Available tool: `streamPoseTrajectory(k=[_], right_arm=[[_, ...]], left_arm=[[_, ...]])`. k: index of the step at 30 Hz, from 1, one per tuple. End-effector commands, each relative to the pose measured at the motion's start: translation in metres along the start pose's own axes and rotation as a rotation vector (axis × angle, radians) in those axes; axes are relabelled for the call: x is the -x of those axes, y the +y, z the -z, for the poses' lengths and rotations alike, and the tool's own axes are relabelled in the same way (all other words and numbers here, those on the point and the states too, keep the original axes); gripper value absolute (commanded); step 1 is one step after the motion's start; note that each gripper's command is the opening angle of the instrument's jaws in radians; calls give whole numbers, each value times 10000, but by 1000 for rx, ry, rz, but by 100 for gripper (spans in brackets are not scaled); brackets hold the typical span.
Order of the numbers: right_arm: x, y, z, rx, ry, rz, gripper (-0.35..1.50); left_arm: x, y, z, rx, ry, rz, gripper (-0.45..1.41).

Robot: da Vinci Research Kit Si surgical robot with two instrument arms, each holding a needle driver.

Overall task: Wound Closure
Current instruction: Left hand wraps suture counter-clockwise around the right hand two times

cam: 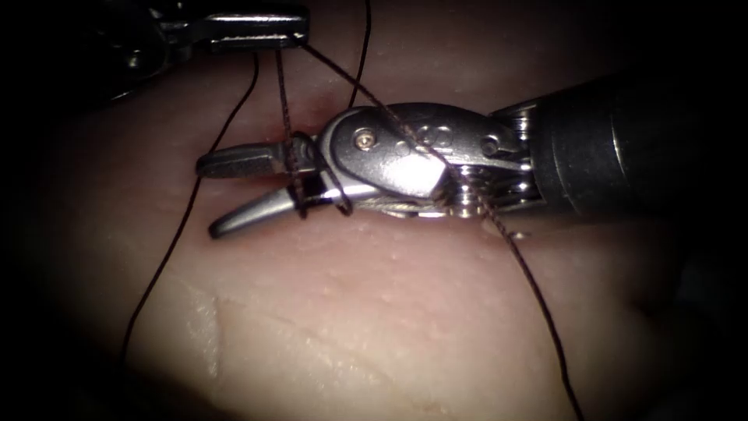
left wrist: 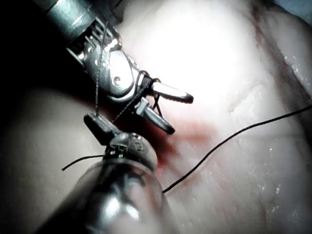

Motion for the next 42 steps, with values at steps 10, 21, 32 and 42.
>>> streamPoseTrajectory(k=[10,21,32,42], right_arm=[[-7,2,-1,7,62,-14,74],[-16,5,10,3,168,-40,68],[-20,11,29,-4,192,-46,59],[-23,6,33,-22,200,-46,54]], left_arm=[[14,25,-4,7,11,28,-45],[16,30,19,7,37,86,-45],[10,47,39,-7,135,155,-45],[13,62,52,2,168,177,-45]])
